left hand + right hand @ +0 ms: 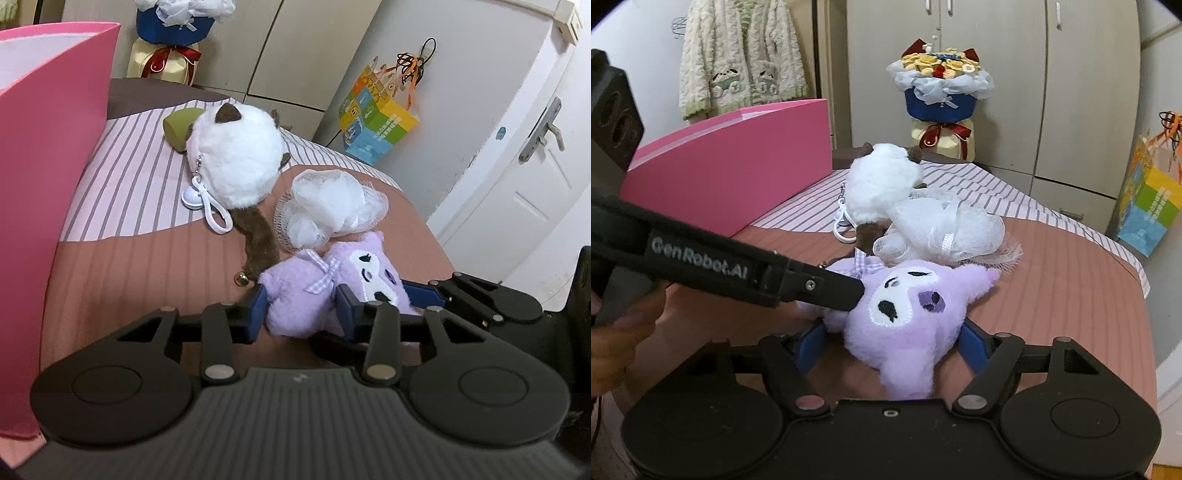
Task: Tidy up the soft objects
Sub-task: 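Close both grippers on the purple plush toy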
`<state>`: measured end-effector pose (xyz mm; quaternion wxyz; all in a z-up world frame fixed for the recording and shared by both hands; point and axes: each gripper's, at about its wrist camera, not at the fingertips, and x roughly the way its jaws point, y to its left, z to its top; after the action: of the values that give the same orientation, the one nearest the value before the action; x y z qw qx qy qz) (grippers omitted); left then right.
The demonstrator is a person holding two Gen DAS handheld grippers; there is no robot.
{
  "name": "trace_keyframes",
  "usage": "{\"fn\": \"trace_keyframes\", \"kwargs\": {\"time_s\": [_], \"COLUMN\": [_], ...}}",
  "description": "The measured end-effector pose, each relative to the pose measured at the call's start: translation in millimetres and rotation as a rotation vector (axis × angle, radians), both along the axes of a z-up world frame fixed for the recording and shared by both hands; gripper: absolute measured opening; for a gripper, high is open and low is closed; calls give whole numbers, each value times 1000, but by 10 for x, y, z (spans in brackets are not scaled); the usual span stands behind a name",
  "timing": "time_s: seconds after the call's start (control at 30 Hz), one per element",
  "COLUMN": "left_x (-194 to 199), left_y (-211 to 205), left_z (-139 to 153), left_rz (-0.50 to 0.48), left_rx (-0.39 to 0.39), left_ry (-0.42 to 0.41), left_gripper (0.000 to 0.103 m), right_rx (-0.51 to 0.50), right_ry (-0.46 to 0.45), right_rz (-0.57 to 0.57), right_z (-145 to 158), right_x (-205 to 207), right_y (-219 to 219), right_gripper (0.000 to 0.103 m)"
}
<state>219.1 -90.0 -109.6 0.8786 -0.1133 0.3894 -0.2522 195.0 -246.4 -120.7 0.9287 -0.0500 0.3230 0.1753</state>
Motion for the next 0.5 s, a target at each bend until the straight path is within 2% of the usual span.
{"fn": "trace_keyframes", "kwargs": {"time_s": [0.27, 0.5], "left_x": [-143, -258], "left_y": [-120, -143], "left_z": [29, 66], "left_rz": [3, 4], "left_rx": [71, 107], "left_ry": [-94, -121], "left_gripper": [34, 33], "right_rx": [4, 18], "right_ry": [-6, -29], "right_rz": [-51, -86], "right_z": [0, -18], "right_x": [-35, -120], "right_y": [55, 92], "right_gripper": [73, 71]}}
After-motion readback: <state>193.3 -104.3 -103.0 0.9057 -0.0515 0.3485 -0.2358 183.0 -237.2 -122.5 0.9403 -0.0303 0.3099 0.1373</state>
